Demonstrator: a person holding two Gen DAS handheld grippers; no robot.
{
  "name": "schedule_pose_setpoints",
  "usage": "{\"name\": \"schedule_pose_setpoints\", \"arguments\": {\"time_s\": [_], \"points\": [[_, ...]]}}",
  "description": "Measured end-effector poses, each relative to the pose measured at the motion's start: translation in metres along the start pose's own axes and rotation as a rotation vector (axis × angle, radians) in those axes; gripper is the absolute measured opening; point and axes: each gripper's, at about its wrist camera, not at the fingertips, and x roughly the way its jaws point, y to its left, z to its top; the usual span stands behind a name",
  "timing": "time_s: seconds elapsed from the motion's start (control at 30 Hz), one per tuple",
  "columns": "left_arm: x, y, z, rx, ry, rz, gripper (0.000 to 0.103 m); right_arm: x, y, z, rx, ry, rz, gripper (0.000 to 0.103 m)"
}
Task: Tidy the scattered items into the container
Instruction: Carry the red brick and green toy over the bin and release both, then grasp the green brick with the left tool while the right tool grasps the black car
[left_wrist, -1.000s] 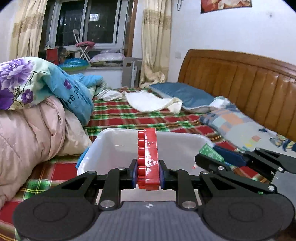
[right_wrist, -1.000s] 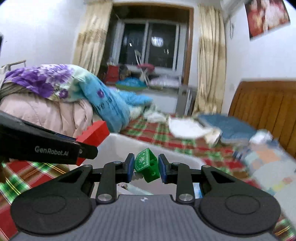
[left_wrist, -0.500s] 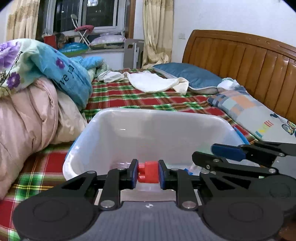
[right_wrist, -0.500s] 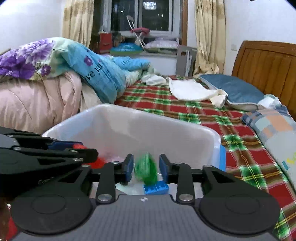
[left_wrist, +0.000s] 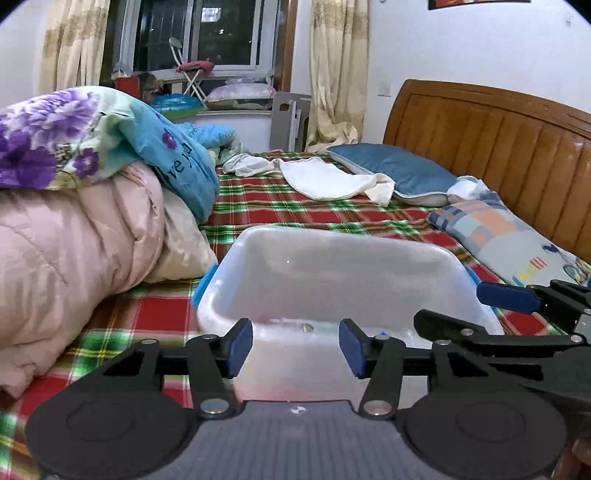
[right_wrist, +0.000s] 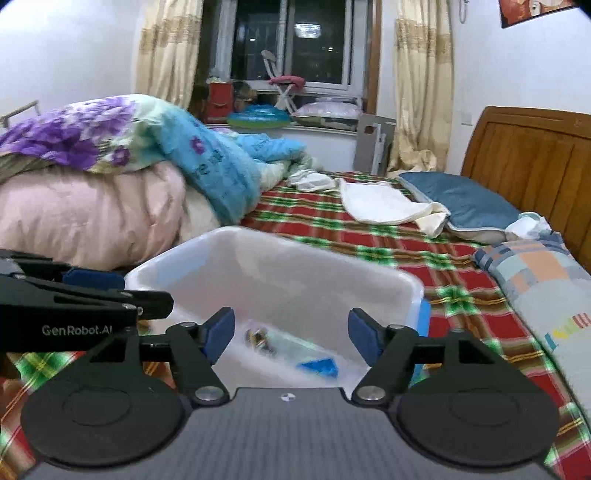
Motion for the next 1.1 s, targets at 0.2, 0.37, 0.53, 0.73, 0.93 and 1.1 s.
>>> {"name": "schedule_pose_setpoints", "arguments": {"time_s": [0.2, 0.37, 0.53, 0.73, 0.93, 1.1], "points": [[-0.030, 0.018, -0.054, -0.009, 0.046, -0.020, 0.064, -0.026, 0.016, -0.049, -0.026, 0.052, 0.093, 0.079], [-0.033, 0.032, -0.104, -0.054, 0.124, -0.008, 0.064, -0.026, 0.035, -0.102, -0.088, 0.098, 0.110, 0.079], [-0.024, 0.034, -0.143, -0.063, 0.201, -0.001, 0.063, -0.020, 0.040, -0.141, -0.026, 0.155, 0.172, 0.053], [-0.010, 0.028, -0.153, -0.059, 0.208, 0.016, 0.063, -0.025, 0.044, -0.159, -0.045, 0.111, 0.171, 0.055], [0.013, 0.023, -0.138, -0.133, 0.192, 0.069, 0.063, -0.020, 0.041, -0.167, -0.014, 0.084, 0.170, 0.056], [0.022, 0.020, -0.136, -0.158, 0.181, 0.091, 0.049, -0.020, 0.040, -0.168, -0.006, 0.074, 0.172, 0.057]]}}
